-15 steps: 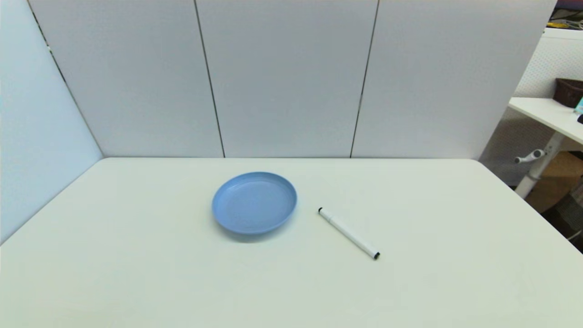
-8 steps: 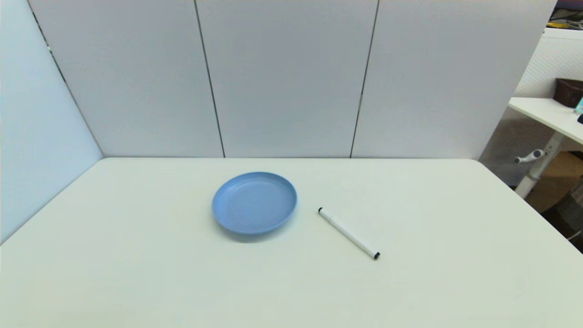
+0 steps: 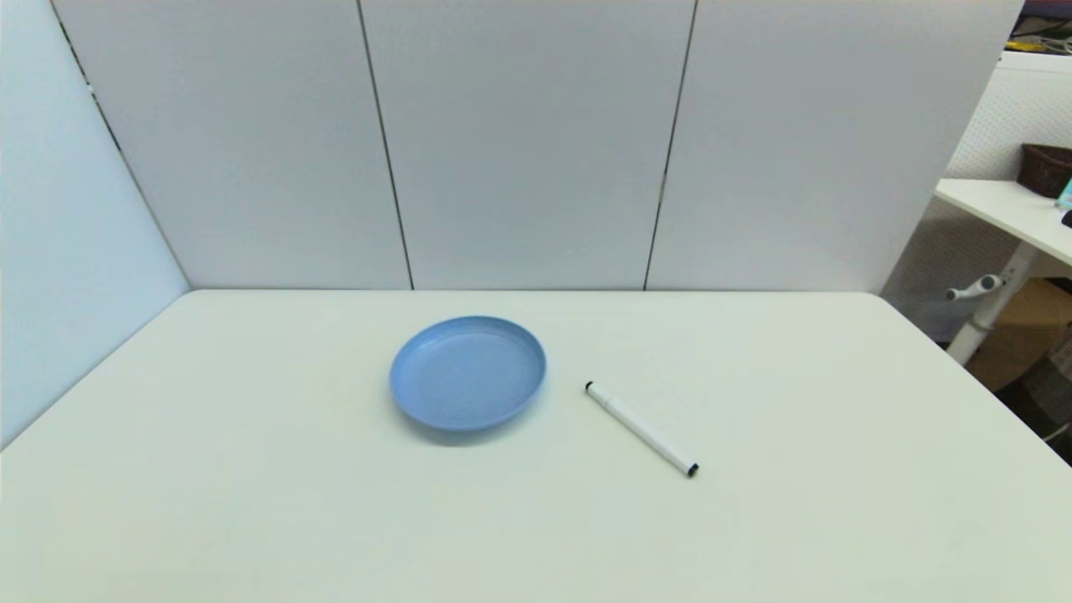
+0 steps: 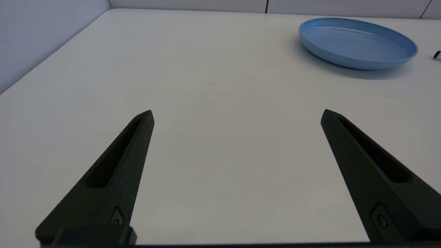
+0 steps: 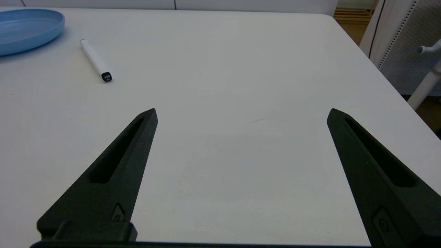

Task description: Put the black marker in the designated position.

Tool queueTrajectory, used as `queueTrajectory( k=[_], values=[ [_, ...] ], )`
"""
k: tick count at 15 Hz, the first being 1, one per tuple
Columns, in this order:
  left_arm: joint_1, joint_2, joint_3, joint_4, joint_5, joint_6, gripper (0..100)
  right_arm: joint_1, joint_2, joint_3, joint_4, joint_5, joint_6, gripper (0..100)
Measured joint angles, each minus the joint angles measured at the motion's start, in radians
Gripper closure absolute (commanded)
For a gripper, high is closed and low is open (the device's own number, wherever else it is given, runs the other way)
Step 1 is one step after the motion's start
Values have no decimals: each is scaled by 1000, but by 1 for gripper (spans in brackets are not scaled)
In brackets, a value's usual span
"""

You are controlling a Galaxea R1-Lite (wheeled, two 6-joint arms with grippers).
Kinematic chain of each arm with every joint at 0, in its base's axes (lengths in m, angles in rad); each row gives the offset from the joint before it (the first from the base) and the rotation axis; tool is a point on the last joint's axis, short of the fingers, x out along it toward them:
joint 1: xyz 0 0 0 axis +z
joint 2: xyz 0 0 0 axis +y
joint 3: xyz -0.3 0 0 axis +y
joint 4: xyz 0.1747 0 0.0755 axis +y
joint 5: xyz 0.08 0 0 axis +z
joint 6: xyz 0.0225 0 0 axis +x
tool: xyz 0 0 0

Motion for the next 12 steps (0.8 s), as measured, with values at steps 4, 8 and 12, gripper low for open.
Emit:
queueTrajectory(
  k=[4,8,12],
  values=[
    [-2,103,-79,12,-8,76,0,0,0,0,0,0,0,0],
    [-18,373,-310,81,-40,214,0,0,0,0,0,0,0,0],
    [-136,768,-626,229,-78,358,0,0,0,0,0,-1,0,0]
  ],
)
